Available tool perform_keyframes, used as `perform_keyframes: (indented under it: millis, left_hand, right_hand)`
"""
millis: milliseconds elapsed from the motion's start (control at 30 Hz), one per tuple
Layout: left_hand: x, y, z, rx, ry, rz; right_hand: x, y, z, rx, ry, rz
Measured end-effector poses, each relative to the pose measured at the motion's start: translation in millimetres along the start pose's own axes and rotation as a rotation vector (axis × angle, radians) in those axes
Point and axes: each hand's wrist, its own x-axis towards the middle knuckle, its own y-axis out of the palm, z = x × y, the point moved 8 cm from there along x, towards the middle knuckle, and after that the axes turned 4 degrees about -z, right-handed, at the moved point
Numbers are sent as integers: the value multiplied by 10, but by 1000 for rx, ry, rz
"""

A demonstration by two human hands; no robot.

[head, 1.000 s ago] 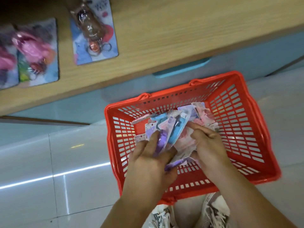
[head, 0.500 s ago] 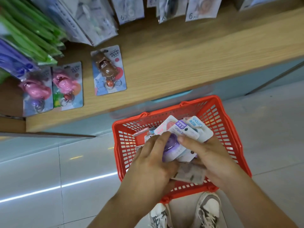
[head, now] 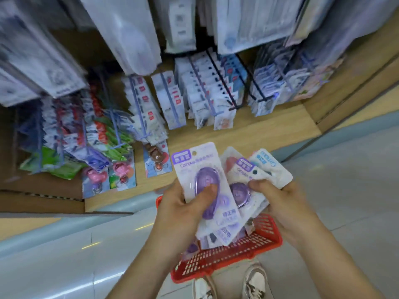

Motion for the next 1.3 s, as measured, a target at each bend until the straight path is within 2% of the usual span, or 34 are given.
perform_keyframes:
  millis: [100, 200, 300, 433, 533, 667, 833, 967, 1067, 1300]
  left_hand:
    - [-196, 83, -634, -75, 22, -14]
    - [-440, 7, -1237, -98, 93, -97]
    - [-735, -88, -1774, -155, 168, -168]
    - [-1210, -106, -2329, -195, 219, -185]
    - [-1546, -91, -2695, -184, 259, -168]
    - [-1847, -95, -3223, -105, 333, -108]
    - [-2106, -67, -3788, -159, 387, -41]
    - [-2240, -23, -4037, -174, 477, -90]
    - [-2327, 3, -4184, -138, 563, -148]
    - [-2381, 14, -4412, -104, 590, -83]
  right_hand:
    - [-294, 67, 812, 4, -129, -5]
    - [-592, 116, 1524, 36, -243, -45]
    - [-963, 150, 2108, 66, -349, -144]
    - [-1513, 261, 2792, 41, -513, -179]
    - [-1843, 312, 3230, -15, -611, -136]
    - [-2232, 362, 3717, -31, -653, -12]
    - [-2593, 397, 4141, 105, -658, 94]
    - [-2772, 449, 4317, 226, -738, -5]
    - [-2844, 566, 4353, 287, -717, -7]
    - [-2909, 792, 4463, 356, -589, 191]
